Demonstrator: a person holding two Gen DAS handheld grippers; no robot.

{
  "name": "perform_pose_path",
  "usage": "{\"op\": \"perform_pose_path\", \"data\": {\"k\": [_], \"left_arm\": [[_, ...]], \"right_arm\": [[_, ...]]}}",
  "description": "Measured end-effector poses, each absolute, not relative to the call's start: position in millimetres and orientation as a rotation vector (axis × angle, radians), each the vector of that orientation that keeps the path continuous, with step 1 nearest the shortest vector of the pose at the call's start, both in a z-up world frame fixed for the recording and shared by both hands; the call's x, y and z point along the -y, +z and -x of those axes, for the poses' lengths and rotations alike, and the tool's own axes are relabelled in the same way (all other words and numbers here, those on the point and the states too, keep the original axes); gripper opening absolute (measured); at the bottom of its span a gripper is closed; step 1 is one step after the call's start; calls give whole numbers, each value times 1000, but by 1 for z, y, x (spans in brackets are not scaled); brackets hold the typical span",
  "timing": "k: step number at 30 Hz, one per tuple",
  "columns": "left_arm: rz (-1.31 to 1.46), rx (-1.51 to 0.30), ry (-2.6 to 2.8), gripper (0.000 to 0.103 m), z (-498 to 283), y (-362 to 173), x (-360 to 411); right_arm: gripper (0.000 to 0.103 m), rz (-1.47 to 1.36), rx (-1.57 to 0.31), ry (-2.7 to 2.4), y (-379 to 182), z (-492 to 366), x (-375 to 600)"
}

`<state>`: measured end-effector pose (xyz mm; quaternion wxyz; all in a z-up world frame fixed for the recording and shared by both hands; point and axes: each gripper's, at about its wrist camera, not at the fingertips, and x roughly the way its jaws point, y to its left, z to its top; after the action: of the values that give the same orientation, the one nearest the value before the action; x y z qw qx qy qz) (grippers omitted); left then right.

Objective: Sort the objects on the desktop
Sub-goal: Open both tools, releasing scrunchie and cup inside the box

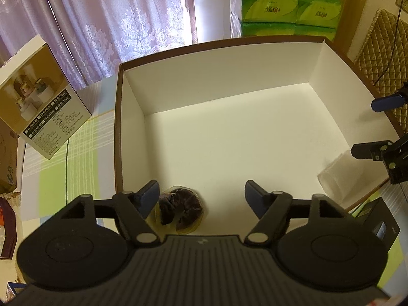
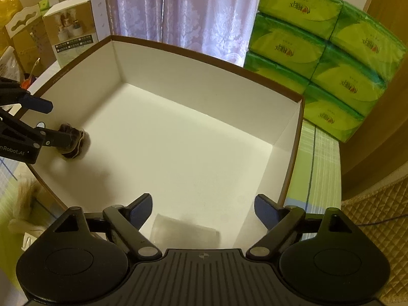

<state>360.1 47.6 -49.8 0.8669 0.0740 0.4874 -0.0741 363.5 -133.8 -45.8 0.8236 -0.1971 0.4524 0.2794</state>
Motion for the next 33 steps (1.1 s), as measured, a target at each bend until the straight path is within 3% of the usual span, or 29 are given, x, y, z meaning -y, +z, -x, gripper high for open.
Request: {"op": "perform_pose_path", "data": {"k": [15,33], "left_arm": [[-127,-998,-149,77,-342,-29,-51],[-103,-911,-81,84,-246,21,-75]], "right_arm": [[96,358,-920,585,-27,-351,144],[101,163,-762,600,33,-265,194]]}}
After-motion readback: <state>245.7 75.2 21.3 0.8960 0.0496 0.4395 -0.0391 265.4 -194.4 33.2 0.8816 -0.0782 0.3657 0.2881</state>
